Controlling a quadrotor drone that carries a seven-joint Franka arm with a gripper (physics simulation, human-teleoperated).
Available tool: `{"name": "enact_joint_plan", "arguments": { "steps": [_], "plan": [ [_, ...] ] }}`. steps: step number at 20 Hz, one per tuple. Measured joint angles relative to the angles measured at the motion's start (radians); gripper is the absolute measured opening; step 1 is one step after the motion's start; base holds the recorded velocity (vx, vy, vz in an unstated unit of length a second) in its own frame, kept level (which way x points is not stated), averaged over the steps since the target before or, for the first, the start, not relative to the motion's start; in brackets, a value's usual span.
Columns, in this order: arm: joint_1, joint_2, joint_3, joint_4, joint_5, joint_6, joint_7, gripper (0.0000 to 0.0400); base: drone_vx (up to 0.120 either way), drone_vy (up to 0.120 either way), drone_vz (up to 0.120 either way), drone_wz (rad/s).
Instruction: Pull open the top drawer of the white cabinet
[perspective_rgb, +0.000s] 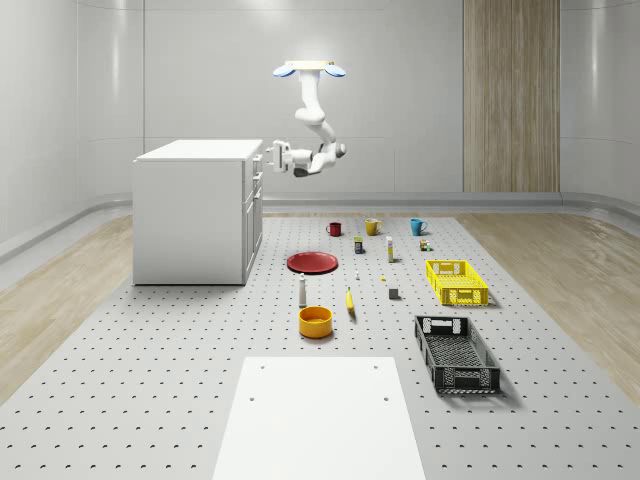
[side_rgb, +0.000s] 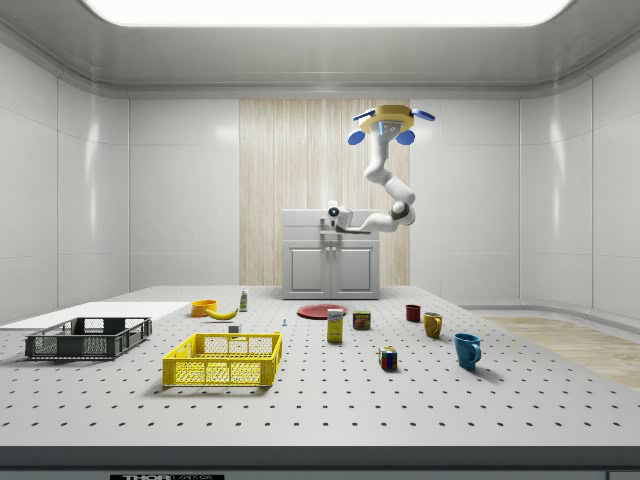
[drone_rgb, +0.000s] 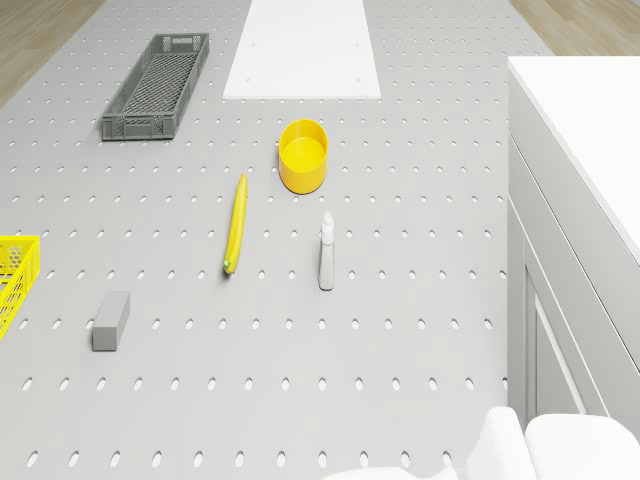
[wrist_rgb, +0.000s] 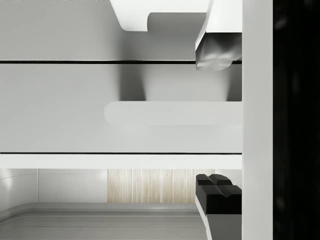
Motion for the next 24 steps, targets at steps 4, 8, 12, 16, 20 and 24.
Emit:
{"name": "enact_joint_plan", "arguments": {
  "steps": [4, 8, 12, 16, 20, 24],
  "plan": [
    [-0.016, 0.011, 0.018, 0.007, 0.015, -0.009, -0.001, 0.0305, 0.0, 0.0, 0.0, 0.0],
    [-0.026, 0.029, 0.041, 0.015, 0.04, -0.012, -0.009, 0.0305, 0.0, 0.0, 0.0, 0.0],
    [-0.038, 0.046, 0.064, 0.022, 0.065, -0.014, -0.017, 0.0305, 0.0, 0.0, 0.0, 0.0],
    [-0.051, 0.062, 0.086, 0.028, 0.087, -0.019, -0.024, 0.0305, 0.0, 0.0, 0.0, 0.0],
    [-0.067, 0.072, 0.104, 0.032, 0.102, -0.027, -0.028, 0.0305, 0.0, 0.0, 0.0, 0.0],
    [-0.079, 0.089, 0.128, 0.04, 0.126, -0.029, -0.036, 0.0305, 0.0, 0.0, 0.0, 0.0]
  ]
}}
